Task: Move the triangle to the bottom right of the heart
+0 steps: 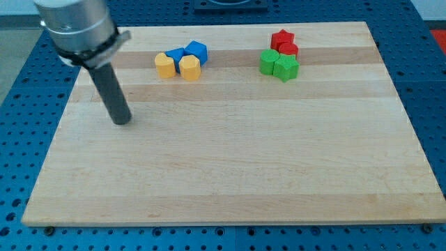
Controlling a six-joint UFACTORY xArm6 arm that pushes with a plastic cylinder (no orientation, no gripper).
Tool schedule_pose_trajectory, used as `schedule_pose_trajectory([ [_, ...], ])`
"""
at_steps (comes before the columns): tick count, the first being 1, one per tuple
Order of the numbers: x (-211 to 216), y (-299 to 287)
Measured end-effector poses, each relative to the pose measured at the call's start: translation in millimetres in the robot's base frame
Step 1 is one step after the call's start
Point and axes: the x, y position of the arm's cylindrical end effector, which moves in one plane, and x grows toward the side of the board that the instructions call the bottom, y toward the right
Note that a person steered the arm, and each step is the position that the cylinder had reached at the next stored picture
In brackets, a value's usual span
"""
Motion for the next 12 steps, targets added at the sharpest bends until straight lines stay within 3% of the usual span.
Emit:
schedule_pose_trajectory([
  [1,-36,-36],
  [2,-124,-40],
  [3,-204,-4],
  [4,-234,16],
  [8,-161,90],
  [11,-92,98],
  [12,-88,98],
])
